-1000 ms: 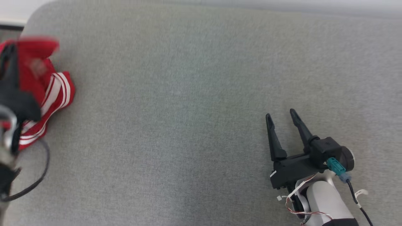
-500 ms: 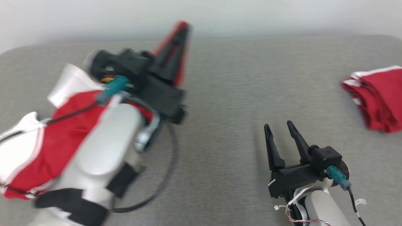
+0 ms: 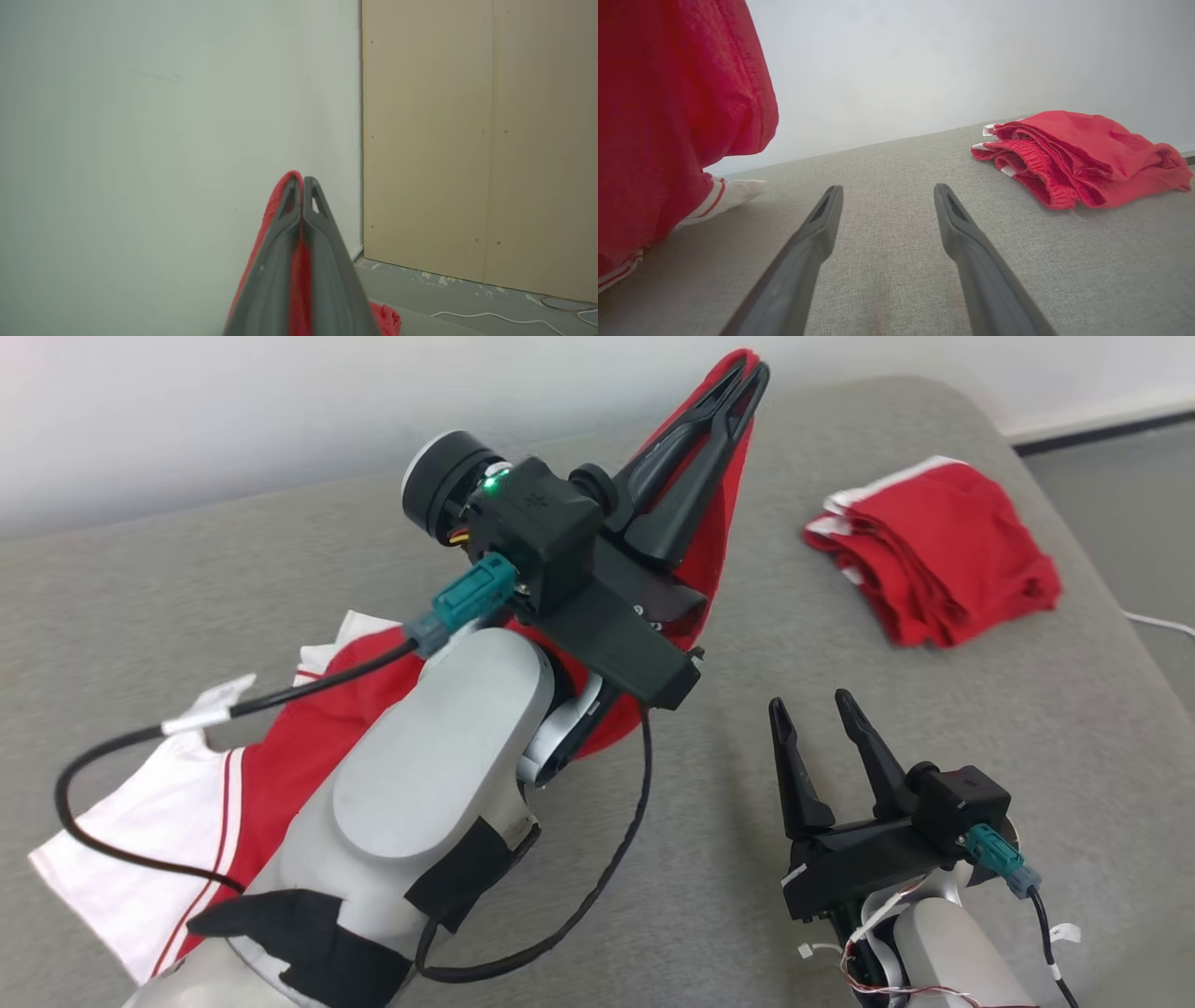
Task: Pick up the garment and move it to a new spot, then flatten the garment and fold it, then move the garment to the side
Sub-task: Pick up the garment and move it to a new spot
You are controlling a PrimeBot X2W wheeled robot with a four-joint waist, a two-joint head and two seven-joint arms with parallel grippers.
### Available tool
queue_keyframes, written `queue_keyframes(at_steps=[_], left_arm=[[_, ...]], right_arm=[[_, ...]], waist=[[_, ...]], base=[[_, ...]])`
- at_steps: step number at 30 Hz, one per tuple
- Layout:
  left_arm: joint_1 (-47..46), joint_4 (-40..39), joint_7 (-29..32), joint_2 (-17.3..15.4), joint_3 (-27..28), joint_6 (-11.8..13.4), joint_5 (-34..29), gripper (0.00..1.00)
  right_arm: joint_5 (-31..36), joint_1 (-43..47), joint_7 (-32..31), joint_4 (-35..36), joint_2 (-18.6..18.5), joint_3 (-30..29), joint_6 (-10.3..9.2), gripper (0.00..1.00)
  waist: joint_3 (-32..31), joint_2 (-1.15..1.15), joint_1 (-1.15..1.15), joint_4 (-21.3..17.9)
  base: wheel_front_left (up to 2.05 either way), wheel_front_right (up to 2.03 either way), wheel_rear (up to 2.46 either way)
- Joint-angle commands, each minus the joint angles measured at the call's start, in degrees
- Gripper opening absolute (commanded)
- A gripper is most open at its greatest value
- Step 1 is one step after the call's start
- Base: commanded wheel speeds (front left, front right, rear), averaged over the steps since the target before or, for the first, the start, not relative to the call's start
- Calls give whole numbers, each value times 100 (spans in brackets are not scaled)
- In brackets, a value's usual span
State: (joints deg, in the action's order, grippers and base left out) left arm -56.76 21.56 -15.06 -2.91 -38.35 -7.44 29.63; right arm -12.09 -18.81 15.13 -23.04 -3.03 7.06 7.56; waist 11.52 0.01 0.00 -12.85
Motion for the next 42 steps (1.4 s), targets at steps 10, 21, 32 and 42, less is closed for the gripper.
queue_keyframes(at_steps=[10,21,32,42], left_arm=[[792,946,-17,-95,807,215,-526,100],[2736,693,-17,-508,2380,400,-973,100],[4555,303,-17,-463,3840,331,-1517,100],[5930,-415,-17,-131,4597,312,-1957,100]], right_arm=[[-81,-6,0,65,22,-118,-16,100],[102,214,0,-28,18,-237,-16,100],[304,675,0,-220,18,-286,-16,100],[347,1051,0,-282,17,-240,-16,100]], waist=[[63,-1,0,1],[-457,-1,0,585],[-1007,-1,0,1021],[-1280,-1,0,1068]], base=[[0,0,0],[0,0,0],[0,0,0],[0,0,0]])
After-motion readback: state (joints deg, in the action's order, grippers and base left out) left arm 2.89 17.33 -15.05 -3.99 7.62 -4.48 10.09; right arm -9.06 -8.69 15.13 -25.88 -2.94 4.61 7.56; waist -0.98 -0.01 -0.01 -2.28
